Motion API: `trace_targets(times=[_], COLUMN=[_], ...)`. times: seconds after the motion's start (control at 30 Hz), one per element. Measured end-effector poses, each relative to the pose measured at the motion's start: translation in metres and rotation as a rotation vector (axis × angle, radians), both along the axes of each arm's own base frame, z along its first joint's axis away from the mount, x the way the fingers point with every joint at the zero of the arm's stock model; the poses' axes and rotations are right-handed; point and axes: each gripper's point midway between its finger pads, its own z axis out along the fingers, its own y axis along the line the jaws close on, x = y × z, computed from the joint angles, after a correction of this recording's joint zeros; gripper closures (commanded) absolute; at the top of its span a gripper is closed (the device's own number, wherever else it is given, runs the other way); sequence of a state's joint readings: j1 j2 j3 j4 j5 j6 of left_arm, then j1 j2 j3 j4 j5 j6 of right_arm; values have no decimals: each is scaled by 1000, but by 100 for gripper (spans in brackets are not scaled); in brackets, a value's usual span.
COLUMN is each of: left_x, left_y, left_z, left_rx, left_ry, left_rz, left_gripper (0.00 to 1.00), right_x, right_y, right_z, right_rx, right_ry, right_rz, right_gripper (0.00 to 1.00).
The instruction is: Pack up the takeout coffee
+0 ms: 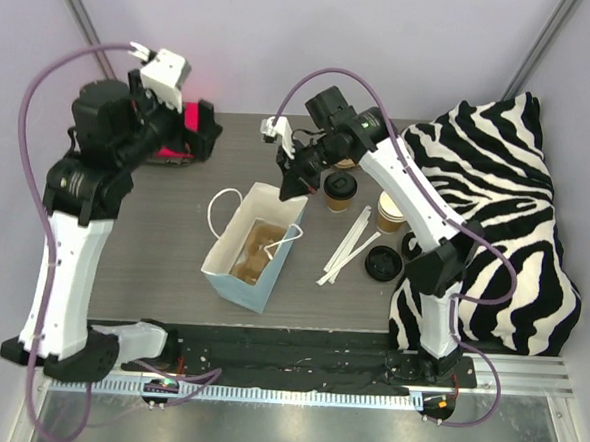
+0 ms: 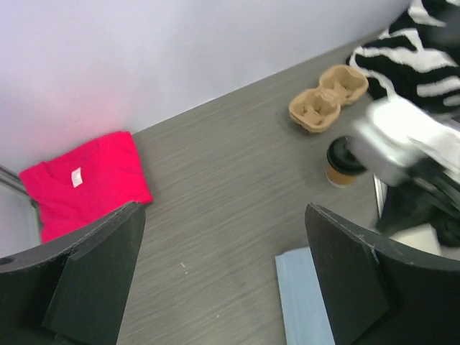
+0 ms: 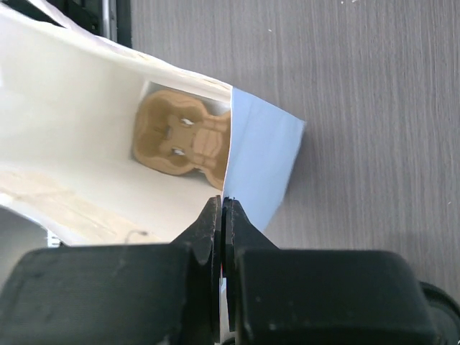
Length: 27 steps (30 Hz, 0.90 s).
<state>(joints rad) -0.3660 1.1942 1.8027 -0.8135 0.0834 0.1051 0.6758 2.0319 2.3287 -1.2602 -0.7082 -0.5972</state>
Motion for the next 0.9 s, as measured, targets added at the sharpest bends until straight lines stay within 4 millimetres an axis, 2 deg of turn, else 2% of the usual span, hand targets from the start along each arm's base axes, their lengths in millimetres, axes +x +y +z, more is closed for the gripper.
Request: trace_targets(times=[0.1, 0.17, 0.23, 0.33, 0.47, 0.53, 0.6, 0.7, 0.8, 0.9], left_x=[39, 62, 88, 115, 139, 144, 142, 132, 130, 135], left_y=[16, 11, -4, -26, -59, -79, -108, -155, -199, -224], left_z=[-1, -11, -46, -97, -162, -185, -201, -218, -230, -245], left_rx=[-53, -52, -39, -43, -58, -47, -24, 1, 18, 33], left_ry=[62, 101, 198, 337, 501, 540, 554, 567, 564, 566], left_rz=[50, 30, -27, -114, -222, -266, -333, -446, -546, -589], left_gripper=[0, 0, 0, 1, 0, 0, 0, 0, 0, 0], right_x=[-15, -28, -41, -57, -70, -71, -72, -72, -72, -72], right_y=[-11, -21, -31, -42, -52, -52, -53, -53, -53, -53], right_z=[10, 19, 30, 36, 33, 31, 29, 29, 27, 26], right_rx=[2, 7, 20, 27, 15, 10, 6, 5, 2, 0], right_ry=[6, 10, 9, 19, 44, 55, 64, 68, 74, 76], right_rz=[-8, -15, -19, -26, -35, -41, -44, -46, -48, -49], right_gripper=[99, 99, 99, 99, 99, 99, 99, 99, 99, 99])
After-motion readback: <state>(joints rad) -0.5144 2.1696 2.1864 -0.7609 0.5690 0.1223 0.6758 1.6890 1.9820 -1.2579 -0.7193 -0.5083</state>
